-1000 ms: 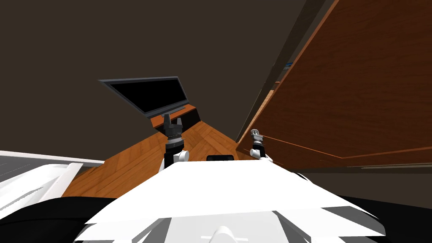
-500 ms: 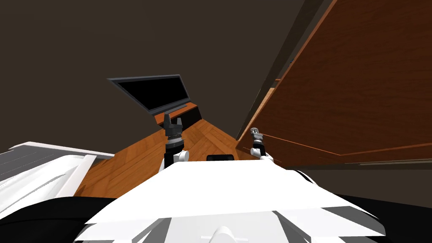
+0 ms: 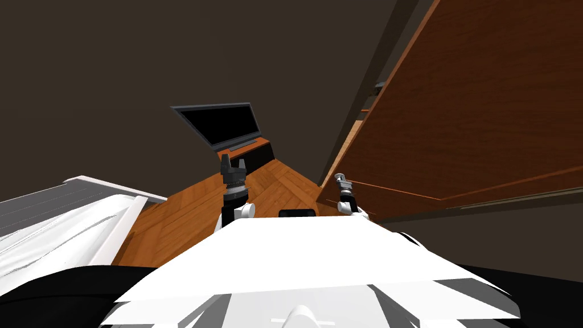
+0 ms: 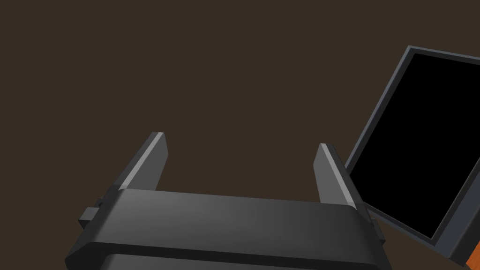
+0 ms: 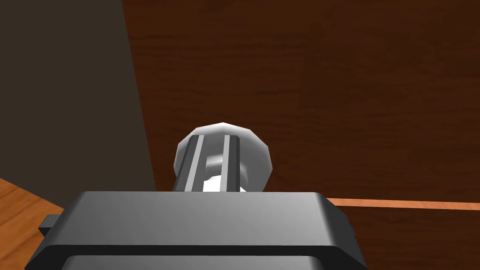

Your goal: Pull the door open

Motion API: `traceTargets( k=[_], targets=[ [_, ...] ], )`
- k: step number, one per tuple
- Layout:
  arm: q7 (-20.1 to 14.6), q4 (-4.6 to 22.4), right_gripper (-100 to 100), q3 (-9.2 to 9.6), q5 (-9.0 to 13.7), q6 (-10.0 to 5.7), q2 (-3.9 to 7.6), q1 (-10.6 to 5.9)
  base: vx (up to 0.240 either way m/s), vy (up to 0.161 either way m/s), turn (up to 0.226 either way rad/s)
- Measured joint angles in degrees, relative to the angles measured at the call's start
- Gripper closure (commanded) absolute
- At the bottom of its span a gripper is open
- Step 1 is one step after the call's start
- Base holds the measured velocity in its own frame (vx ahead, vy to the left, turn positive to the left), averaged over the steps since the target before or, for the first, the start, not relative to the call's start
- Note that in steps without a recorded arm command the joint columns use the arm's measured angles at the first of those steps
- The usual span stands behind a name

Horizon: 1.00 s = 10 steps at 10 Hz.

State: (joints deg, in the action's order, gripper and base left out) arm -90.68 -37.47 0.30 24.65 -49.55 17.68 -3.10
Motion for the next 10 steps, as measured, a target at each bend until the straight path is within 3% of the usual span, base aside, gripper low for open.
traceTargets(
  k=[1, 2, 4, 5, 8, 10],
  targets=[
    [-0.8, 0.1, 100, 0.69, -0.4, -0.11, 0.32, 0.09, -0.121, 0.011, 0.007],
    [-1.0, 0.0, -100, 0.78, -0.4, -0.23, 0.33, 0.08, -0.147, 0.055, 0.002],
    [-1.2, -0.5, -100, 1.15, -0.6, -0.24, 0.37, -0.07, -0.239, 0.085, -0.04],
    [-1.5, 0.7, -100, 1.41, -0.7, -0.32, 0.32, 0.05, -0.217, 0.065, -0.049],
    [-1.8, 0.1, -100, 1.92, -0.9, 0.65, 0.21, 1.29, -0.205, 0.076, -0.026],
    [-1.9, -0.2, -100, 2.11, -1.0, 1.02, 0.24, 1.68, -0.011, -0.007, 0.008]
  ],
)
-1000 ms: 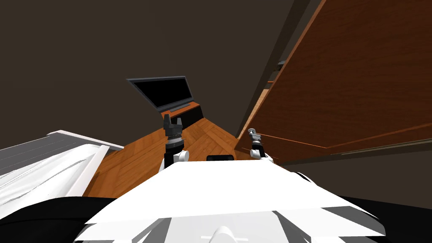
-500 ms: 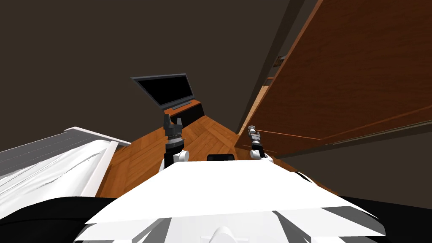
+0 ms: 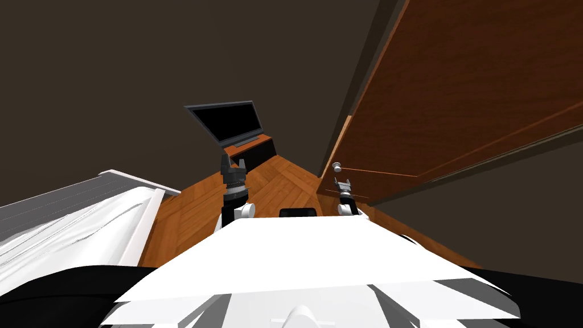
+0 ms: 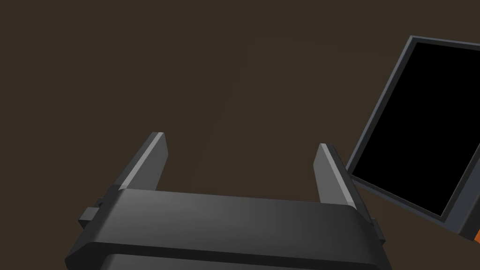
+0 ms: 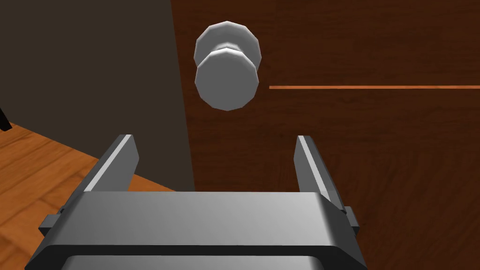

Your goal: Pull the door open

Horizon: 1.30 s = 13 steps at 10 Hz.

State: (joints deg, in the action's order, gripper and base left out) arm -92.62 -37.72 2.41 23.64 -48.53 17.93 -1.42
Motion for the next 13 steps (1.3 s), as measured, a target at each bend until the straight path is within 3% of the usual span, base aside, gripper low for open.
traceTargets(
  k=[7, 8, 13],
  targets=[
    [1.3, 0.9, -100, -0.83, 0.3, -1.08, -1.17, -0.39, 0.18, -0.073, 0.028],
    [1.3, 0.9, 100, -0.85, 0.3, -1.11, -1.18, -0.42, -0.007, 0.002, -0.009],
    [1.3, 1.1, 100, -0.8, 0.3, -0.85, -1.17, -0.28, -0.016, 0.005, 0.0]
  ],
)
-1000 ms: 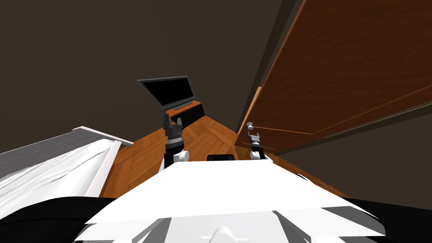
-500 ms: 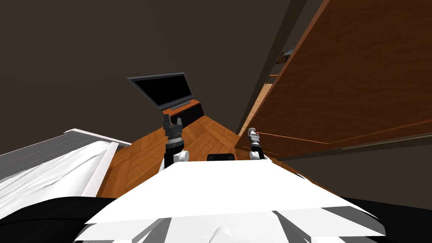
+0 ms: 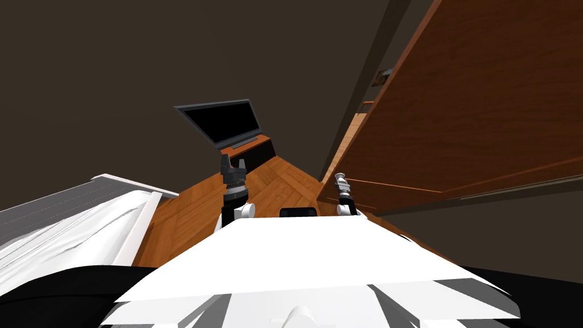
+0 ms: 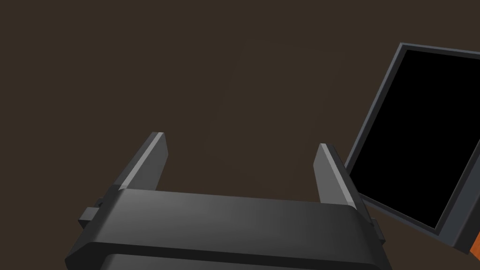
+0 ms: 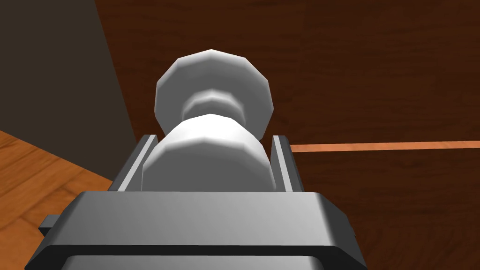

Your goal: Pull the door open

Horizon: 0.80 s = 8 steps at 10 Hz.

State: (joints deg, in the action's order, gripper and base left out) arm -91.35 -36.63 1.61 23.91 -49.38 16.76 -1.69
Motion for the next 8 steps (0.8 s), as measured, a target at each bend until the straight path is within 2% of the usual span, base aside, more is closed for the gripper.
traceTargets(
  k=[1, 3, 5, 8],
  targets=[
    [0.0, 0.0, 100, 0.01, 0.0, 0.01, -0.01, 0.02, -0.15, -0.014, 0.099],
    [-1.4, -0.4, 100, 1.06, -0.6, -0.35, 1.16, 0.25, -0.197, -0.043, 0.083],
    [-2.7, -0.8, 100, 2.54, -1.4, -0.47, 1.65, 1.1, -0.204, -0.041, 0.098],
    [-5.5, -0.8, 100, 4.96, -2.8, -1.33, 3.34, 1.6, -0.244, -0.04, 0.095]
  ],
)
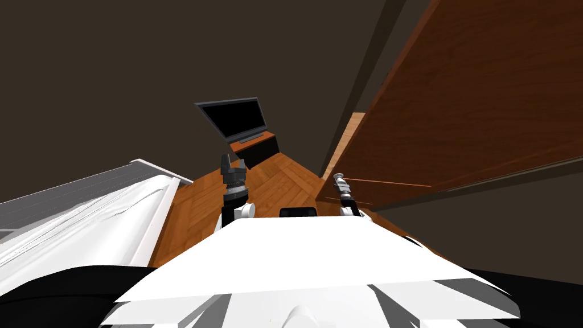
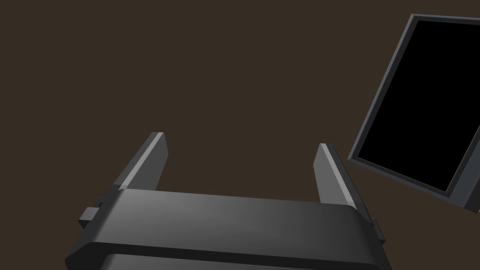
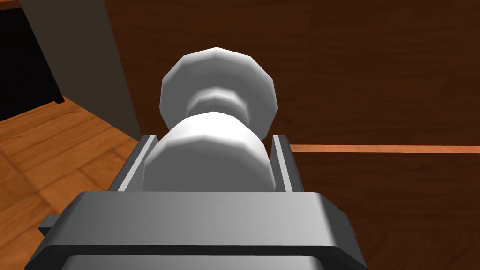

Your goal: Pull the door open

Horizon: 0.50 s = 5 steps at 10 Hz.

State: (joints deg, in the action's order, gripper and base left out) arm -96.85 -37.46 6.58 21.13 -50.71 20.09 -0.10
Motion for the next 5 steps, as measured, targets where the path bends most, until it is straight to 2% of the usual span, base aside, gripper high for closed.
traceTargets(
  k=[1, 2, 3, 5],
  targets=[
    [-0.9, -0.6, 100, 0.79, -0.4, -0.08, 0.55, 0.58, -0.229, -0.02, 0.084],
    [-1.7, -1.0, 100, 1.49, -0.9, -0.25, 1.15, 1.02, -0.107, -0.008, 0.017],
    [-1.8, -0.9, 100, 1.69, -1.0, -0.18, 1.11, 1.22, -0.123, -0.034, 0.07],
    [-2.9, -1.4, 100, 2.69, -1.5, -0.92, 2.02, 2.07, -0.197, -0.056, 0.09]
  ],
)
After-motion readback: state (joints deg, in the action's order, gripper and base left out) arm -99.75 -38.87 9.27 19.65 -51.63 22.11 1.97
